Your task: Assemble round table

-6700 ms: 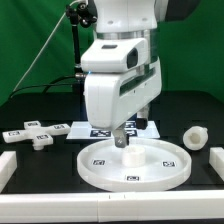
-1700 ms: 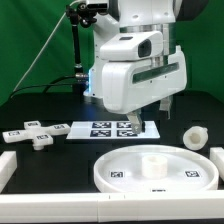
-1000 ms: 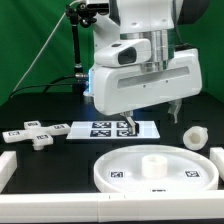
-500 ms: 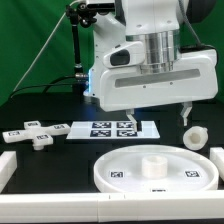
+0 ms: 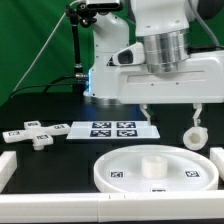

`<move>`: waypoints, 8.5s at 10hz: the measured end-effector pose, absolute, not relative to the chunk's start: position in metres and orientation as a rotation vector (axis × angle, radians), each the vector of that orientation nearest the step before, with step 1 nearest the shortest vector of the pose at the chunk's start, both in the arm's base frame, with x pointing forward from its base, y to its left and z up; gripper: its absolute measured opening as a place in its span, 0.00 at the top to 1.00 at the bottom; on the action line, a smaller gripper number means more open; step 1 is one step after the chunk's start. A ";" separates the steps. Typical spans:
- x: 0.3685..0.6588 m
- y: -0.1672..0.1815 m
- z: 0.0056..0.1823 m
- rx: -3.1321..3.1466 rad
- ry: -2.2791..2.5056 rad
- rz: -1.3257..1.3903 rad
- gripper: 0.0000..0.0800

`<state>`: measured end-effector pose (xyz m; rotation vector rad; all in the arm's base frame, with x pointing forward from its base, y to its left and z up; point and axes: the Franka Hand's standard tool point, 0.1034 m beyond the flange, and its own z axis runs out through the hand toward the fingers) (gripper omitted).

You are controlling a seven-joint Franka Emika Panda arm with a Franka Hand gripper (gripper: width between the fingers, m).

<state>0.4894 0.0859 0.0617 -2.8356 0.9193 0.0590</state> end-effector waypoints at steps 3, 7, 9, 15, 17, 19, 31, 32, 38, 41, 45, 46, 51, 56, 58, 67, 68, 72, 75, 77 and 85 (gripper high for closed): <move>0.485 0.111 0.057 -2.741 1.181 0.100 0.19; 0.482 0.120 0.051 -2.742 1.166 0.094 0.19; 0.483 0.127 0.044 -2.787 1.044 0.077 0.19; 0.485 0.109 0.039 -2.788 0.764 0.419 0.19; 0.492 0.113 0.045 -2.738 0.651 0.579 0.19; 0.492 0.110 0.045 -2.696 0.631 0.695 0.19; 0.467 0.123 0.018 -2.488 0.548 1.211 0.19; 0.465 0.123 0.017 -2.488 0.548 1.214 0.19; 0.457 0.133 0.009 -2.508 0.528 1.212 0.49; 0.462 0.122 0.019 -2.501 0.475 1.197 0.49; 0.488 0.091 0.079 -2.465 0.367 1.174 0.49; 0.497 0.085 0.094 -2.455 0.360 1.171 0.49; 0.517 0.079 0.096 -2.466 0.314 1.079 0.49; 0.523 0.035 0.098 -2.241 0.338 0.918 0.49; 0.521 0.028 0.093 -2.129 0.418 0.882 0.49; 0.561 -0.012 0.102 -2.429 0.412 0.317 0.49; 0.566 -0.020 0.094 -2.543 0.315 0.130 0.49; 0.587 -0.027 0.113 -2.758 0.171 -0.286 0.49; 0.588 -0.052 0.107 -2.876 0.091 -0.530 0.49; 0.598 -0.065 0.112 -3.036 -0.304 -0.782 0.49; 0.585 -0.010 0.124 -2.969 -0.063 -0.732 0.49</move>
Offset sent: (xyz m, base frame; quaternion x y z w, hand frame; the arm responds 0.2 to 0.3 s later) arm 0.0000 0.0000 0.0000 0.0000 0.0000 0.1938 0.9810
